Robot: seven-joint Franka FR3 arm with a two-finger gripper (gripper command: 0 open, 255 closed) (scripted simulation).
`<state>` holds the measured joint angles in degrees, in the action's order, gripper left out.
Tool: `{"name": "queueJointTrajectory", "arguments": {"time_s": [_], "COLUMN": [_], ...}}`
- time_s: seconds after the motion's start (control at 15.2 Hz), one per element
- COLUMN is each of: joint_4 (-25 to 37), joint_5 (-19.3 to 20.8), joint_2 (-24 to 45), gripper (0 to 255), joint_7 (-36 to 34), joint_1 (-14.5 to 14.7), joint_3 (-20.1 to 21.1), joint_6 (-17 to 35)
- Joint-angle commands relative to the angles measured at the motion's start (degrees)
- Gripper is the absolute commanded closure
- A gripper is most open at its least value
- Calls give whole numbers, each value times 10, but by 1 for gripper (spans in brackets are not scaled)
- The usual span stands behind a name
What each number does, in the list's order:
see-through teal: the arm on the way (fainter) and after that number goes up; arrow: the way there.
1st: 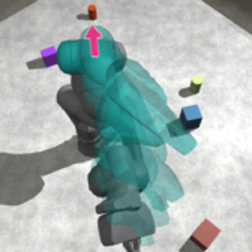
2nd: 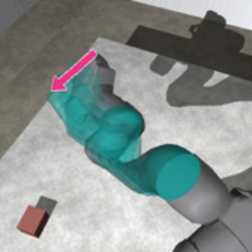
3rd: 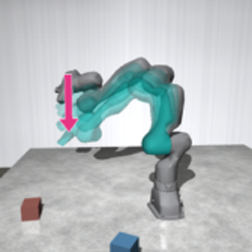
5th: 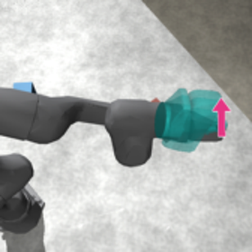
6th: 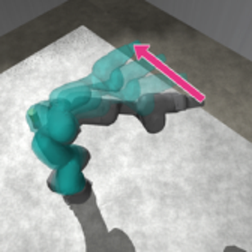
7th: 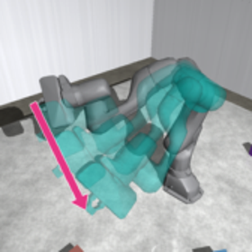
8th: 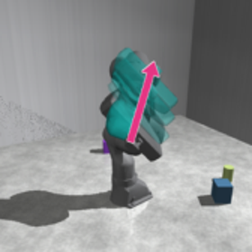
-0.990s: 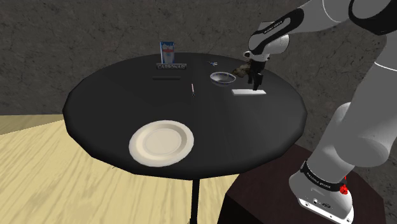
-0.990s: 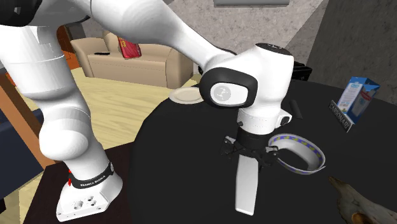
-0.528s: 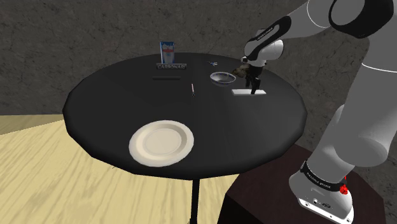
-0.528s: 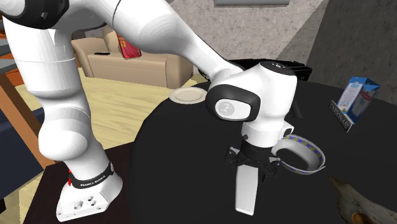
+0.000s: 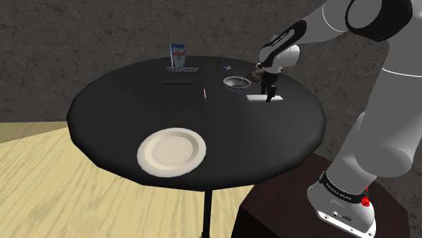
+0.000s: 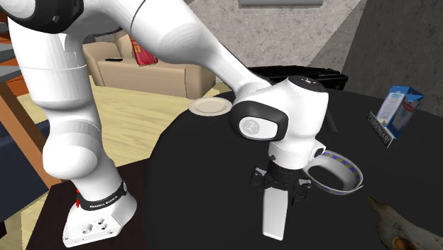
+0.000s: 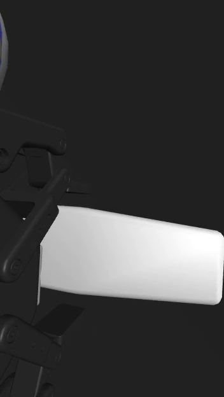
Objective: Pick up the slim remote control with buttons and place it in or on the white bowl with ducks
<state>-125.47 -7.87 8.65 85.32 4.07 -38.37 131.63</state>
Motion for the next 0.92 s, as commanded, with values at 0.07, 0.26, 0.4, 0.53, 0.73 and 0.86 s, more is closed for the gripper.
{"name": "queueJointTrajectory", "arguments": {"time_s": [0.07, 0.26, 0.4, 0.53, 0.73, 0.86], "joint_4": [0, 0, 0, 0, 2, 8], "joint_5": [0, 0, 0, 0, 5, 16], "joint_2": [0, 0, 0, 0, -6, -17], "gripper": [255, 255, 255, 255, 255, 255], "joint_7": [0, 0, 0, 0, -4, -11], "joint_1": [0, 0, 0, 0, 1, 4], "joint_3": [0, 0, 0, 0, -1, -4], "joint_6": [0, 0, 0, 0, -7, -21]}}
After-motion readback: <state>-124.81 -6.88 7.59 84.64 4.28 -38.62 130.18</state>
